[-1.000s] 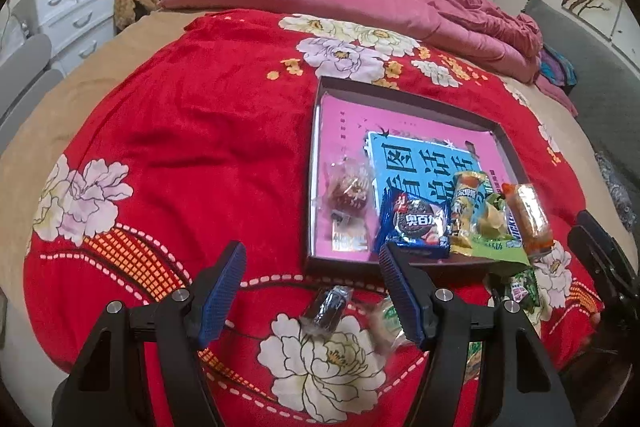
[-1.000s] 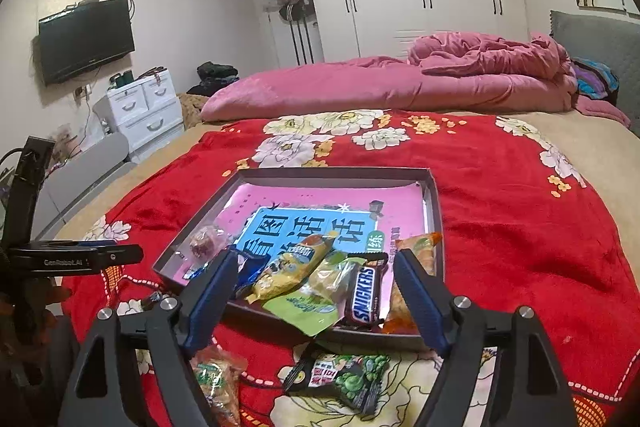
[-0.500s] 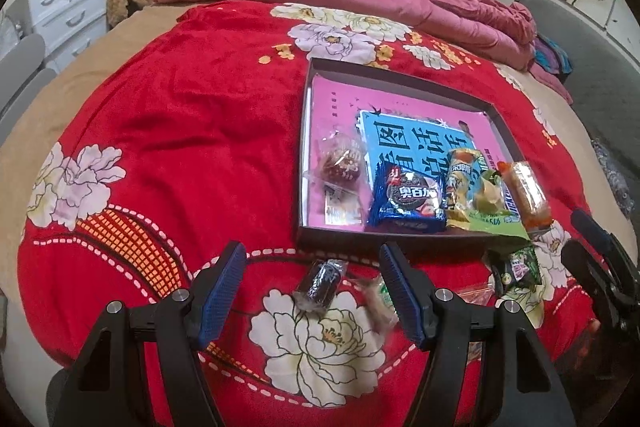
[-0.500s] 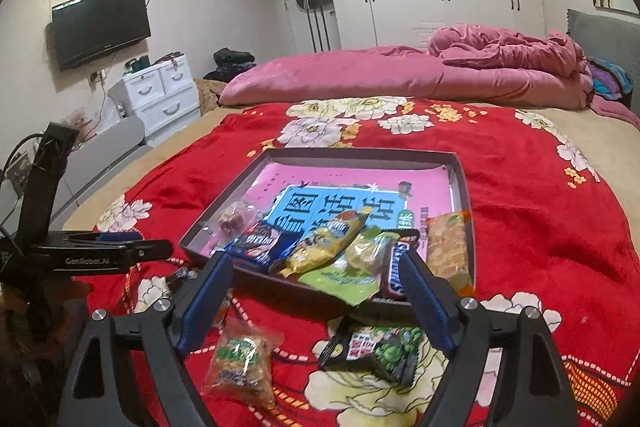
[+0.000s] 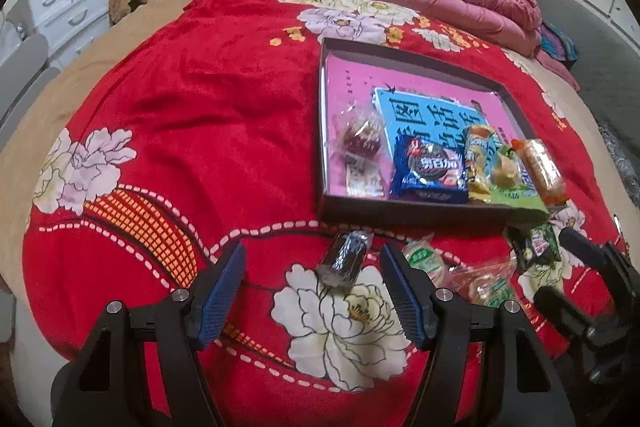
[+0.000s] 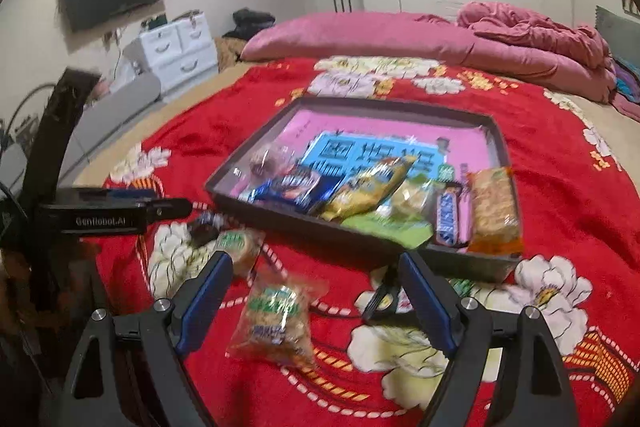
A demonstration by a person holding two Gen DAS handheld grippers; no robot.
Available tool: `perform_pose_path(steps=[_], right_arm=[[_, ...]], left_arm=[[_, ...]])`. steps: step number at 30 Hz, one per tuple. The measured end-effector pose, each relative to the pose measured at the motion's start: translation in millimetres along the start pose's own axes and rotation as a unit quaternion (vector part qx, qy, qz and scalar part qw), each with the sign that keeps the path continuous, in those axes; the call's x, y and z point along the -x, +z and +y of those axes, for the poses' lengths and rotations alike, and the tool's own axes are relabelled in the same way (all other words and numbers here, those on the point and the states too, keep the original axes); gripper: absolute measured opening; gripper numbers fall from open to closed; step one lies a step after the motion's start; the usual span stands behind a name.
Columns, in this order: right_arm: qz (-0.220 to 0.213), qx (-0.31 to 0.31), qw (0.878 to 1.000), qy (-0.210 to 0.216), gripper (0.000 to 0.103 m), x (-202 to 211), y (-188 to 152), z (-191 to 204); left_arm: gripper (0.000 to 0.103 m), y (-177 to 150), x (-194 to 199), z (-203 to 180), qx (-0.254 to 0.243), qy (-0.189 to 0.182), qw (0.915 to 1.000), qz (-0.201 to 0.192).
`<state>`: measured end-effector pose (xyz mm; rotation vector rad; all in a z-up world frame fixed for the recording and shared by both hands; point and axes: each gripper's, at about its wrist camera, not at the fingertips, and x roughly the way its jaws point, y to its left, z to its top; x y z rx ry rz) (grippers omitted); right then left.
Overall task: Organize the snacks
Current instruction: 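Withdraw both open tools from the tray back to the snacks beside it, then grasp the dark chocolate roll with the left tool while the right tool grasps the cracker bag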
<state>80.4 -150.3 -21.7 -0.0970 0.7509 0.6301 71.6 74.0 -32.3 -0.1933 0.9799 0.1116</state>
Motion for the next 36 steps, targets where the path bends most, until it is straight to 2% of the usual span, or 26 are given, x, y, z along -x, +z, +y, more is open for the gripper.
perform_pose_path(steps=[7, 18, 33, 36], right_arm=[[0.019, 0.032, 0.999, 0.004, 0.085, -8, -7, 20], [0.041, 0.017, 0.999, 0.009, 0.085, -18, -12, 16], [0.078, 0.02, 0.997, -0.011, 0.085, -47, -23, 16], [0.083, 0.022, 0.996, -0.011, 0.081, -52, -25, 17]], left_arm=[[0.071, -4, -3, 2, -0.002, -0.001, 1.0, 0.008], [0.071, -8, -12, 1, -0.003, -0.012, 0.9996, 0.023], [0.071, -8, -26, -2, -0.017, -0.003, 0.9995, 0.025], [0.071, -8, -28, -4, -0.02, -0.002, 0.9995, 0.026]])
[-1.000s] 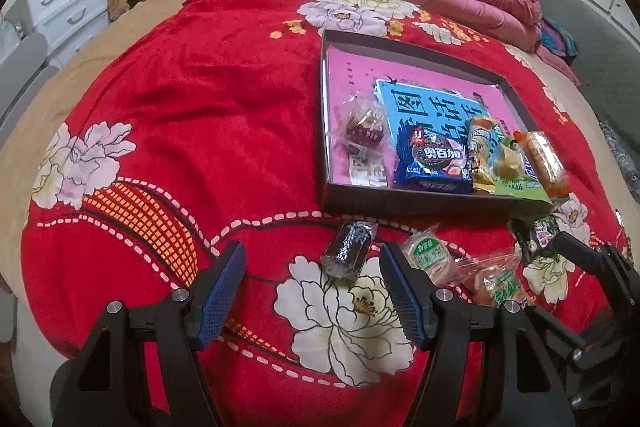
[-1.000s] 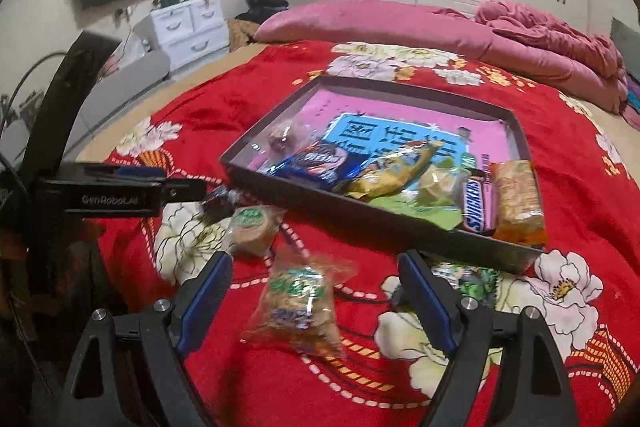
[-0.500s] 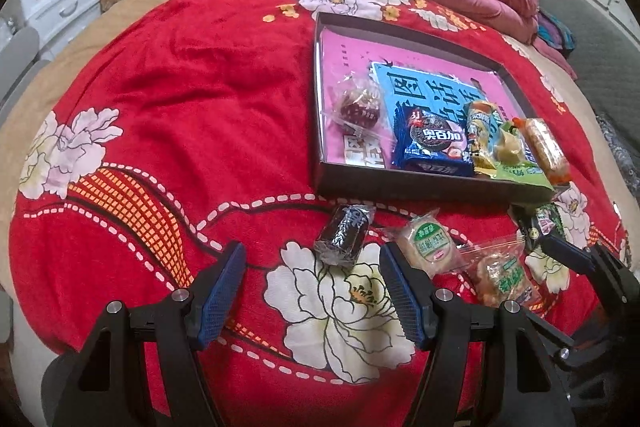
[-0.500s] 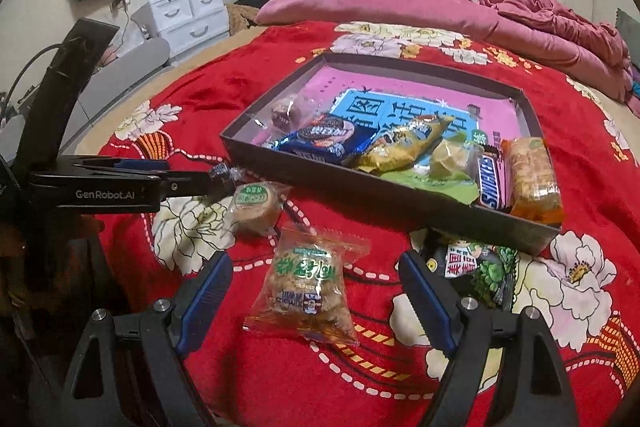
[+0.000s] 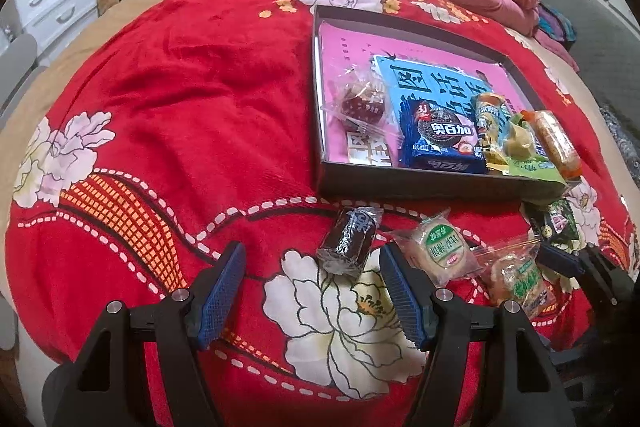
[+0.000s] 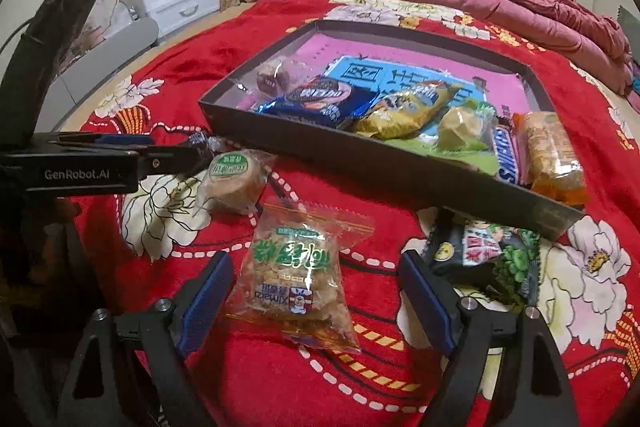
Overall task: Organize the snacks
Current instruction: 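Grasp the dark chocolate roll with the left tool while the right tool grasps the cracker bag, then lift both held snacks and carry them over the tray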
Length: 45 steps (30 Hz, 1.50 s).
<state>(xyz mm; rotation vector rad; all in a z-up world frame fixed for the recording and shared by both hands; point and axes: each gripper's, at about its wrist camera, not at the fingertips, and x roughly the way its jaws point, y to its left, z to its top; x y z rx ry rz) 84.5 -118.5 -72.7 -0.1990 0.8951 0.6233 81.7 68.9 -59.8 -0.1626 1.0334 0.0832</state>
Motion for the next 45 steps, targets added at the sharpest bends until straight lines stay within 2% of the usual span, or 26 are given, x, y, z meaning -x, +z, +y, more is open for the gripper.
perform_pose_path(steps=[3, 7, 10, 12, 13, 14, 16, 17, 20, 31, 38, 45], right_arm=[[-0.002, 0.008, 1.0, 0.003, 0.073, -2, 1, 3], [-0.002, 0.026, 1.0, 0.003, 0.055, -4, 1, 8], [-0.001, 0.033, 0.999, 0.003, 0.052, -4, 2, 9], [-0.001, 0.033, 0.999, 0.005, 0.05, -4, 2, 8], [-0.002, 0.033, 0.999, 0.005, 0.049, -4, 3, 8], [-0.002, 0.033, 0.999, 0.004, 0.048, -4, 3, 7], [-0.003, 0.032, 0.999, 0.003, 0.048, -2, 4, 5], [-0.004, 0.031, 1.0, 0.001, 0.047, -1, 4, 4], [-0.011, 0.023, 1.0, -0.001, 0.047, 3, 6, -1], [-0.035, -0.022, 0.999, 0.016, 0.047, 18, 15, -23], [-0.051, -0.015, 0.998, 0.017, 0.047, 26, 18, -21], [-0.062, -0.013, 0.998, 0.02, 0.047, 32, 20, -21]], left_arm=[[0.071, 0, -3, -2, -0.006, 0.004, 1.0, 0.001], [0.071, 1, -7, -4, -0.009, 0.008, 0.9999, -0.001], [0.07, 4, -9, -6, -0.014, 0.009, 0.9999, -0.004], [0.063, 5, -9, -7, -0.017, 0.009, 0.9998, -0.006], [0.055, 6, -9, -8, -0.019, 0.009, 0.9997, -0.008], [0.043, 7, -9, -10, -0.023, 0.001, 0.9997, -0.009], [0.033, 8, -11, -15, -0.029, -0.012, 0.9995, -0.006], [0.032, 8, -13, -18, -0.035, -0.008, 0.9993, -0.002], [0.031, 6, -21, -26, -0.052, 0.003, 0.9986, 0.004], [0.029, 8, -22, -11, -0.011, -0.032, 0.9994, 0.001], [0.029, 7, -10, 0, 0.02, -0.055, 0.9983, 0.003], [0.029, 11, 5, -2, 0.02, -0.055, 0.9982, -0.013]])
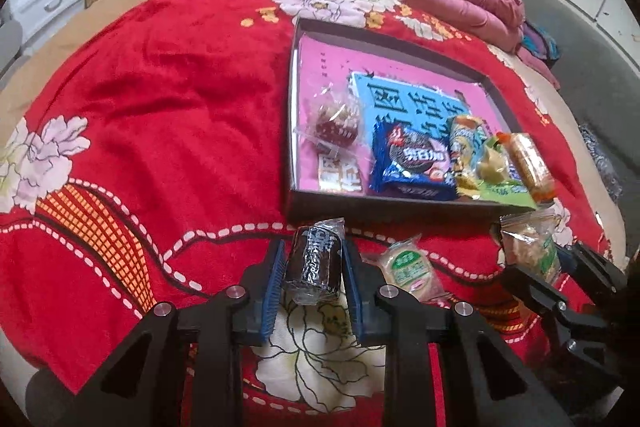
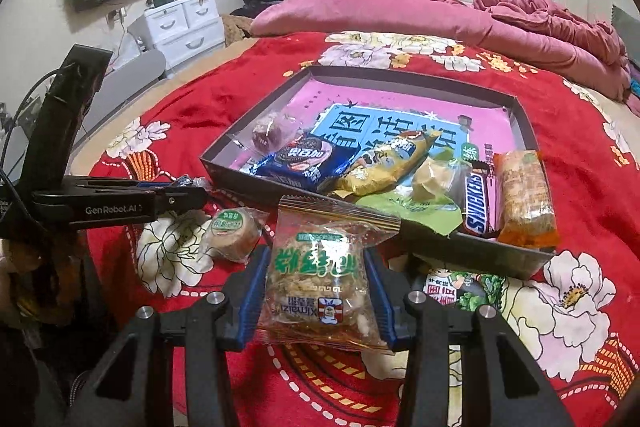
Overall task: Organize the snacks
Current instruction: 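Lift both held snacks and carry them over the tray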
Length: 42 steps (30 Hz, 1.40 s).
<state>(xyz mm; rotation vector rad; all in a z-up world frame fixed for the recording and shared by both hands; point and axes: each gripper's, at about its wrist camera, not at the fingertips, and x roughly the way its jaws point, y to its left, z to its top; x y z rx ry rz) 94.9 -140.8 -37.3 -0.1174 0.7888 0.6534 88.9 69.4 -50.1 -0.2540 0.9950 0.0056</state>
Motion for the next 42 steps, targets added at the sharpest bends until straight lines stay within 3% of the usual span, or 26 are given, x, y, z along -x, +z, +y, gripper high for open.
perform_pose_path(steps=[23, 42], right_arm=[[-0.036, -0.021, 0.999, -0.018, 0.047, 19, 11, -19], [-0.06, -0.066, 0.996, -0.028, 0.047, 33, 17, -46]], left_arm=[[0.029, 14, 33, -18, -0.012, -0.007, 0.999, -0.043], [0.029, 17, 42, -26, -0.012, -0.013, 0.9986, -0.05]])
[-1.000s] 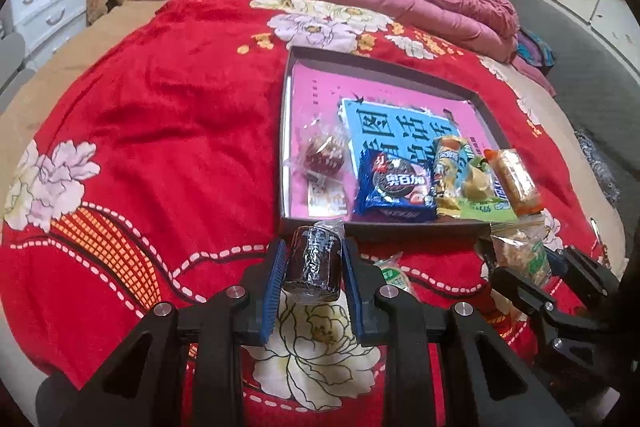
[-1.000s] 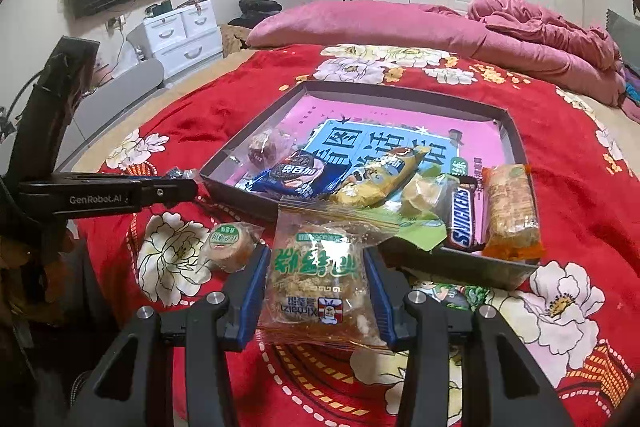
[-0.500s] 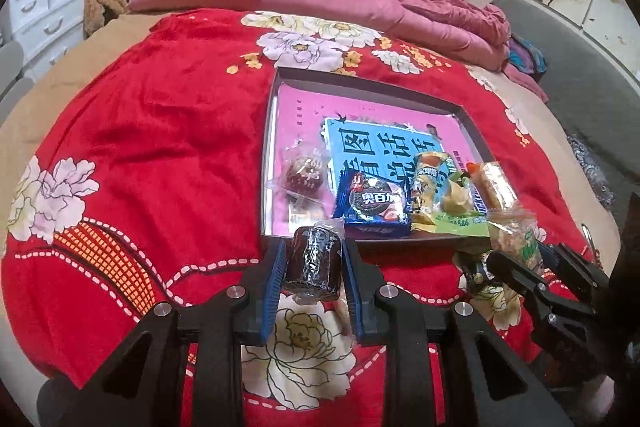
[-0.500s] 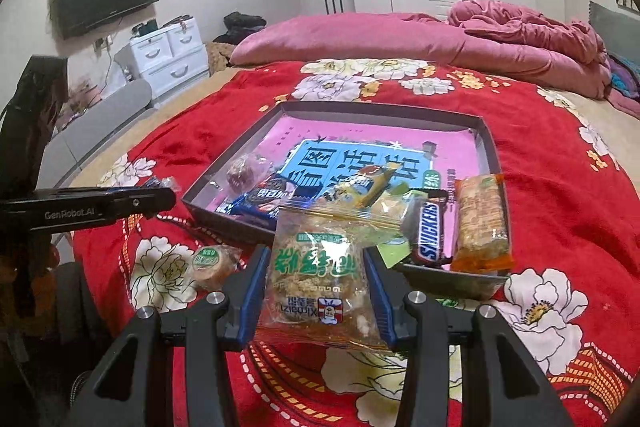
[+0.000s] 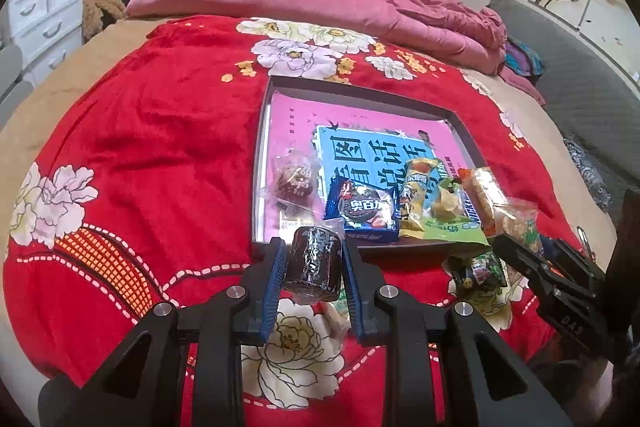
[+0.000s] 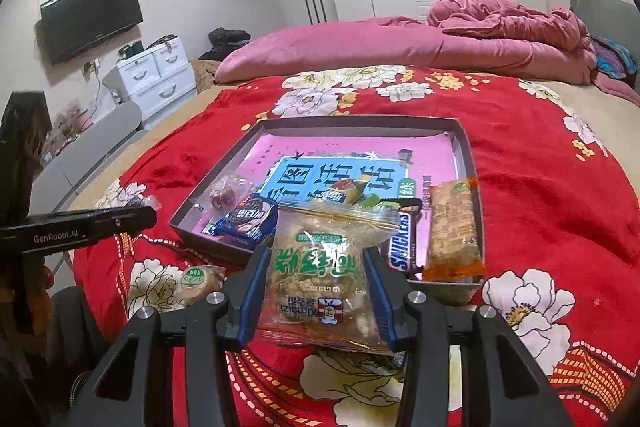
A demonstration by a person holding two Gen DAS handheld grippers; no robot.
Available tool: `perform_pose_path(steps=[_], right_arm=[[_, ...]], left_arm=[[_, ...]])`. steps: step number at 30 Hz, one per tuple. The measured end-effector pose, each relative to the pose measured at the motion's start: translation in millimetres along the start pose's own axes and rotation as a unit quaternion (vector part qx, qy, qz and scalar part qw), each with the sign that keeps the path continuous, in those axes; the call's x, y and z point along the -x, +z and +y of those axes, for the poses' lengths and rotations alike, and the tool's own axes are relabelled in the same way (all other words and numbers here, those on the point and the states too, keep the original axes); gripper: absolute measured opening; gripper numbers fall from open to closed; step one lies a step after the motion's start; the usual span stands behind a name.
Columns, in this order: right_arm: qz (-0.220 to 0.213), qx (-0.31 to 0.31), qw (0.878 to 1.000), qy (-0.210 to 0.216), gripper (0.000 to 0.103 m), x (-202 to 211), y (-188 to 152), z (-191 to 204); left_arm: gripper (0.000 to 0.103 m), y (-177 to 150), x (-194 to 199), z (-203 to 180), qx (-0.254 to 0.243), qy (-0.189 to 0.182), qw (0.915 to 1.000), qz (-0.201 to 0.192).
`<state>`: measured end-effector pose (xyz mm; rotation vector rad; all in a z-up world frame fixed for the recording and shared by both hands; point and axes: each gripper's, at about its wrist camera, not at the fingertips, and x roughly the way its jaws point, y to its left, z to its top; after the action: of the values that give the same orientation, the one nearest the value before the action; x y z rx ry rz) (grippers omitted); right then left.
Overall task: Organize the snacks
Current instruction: 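Lift both held snacks and carry them over the tray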
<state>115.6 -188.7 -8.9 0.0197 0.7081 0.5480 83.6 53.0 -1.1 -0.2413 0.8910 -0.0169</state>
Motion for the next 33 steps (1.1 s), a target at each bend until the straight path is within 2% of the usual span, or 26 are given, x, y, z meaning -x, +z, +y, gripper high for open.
perform_pose_path(steps=[22, 33], right_arm=[[-0.019, -0.016, 0.999, -0.023, 0.047, 9, 6, -16], [-0.038, -0.05, 0.997, -0.034, 0.047, 19, 13, -40]], left_arm=[[0.029, 12, 3, -5, 0.002, -0.003, 0.9999, -0.012], [0.029, 22, 1, -11, 0.004, -0.006, 0.9998, -0.017]])
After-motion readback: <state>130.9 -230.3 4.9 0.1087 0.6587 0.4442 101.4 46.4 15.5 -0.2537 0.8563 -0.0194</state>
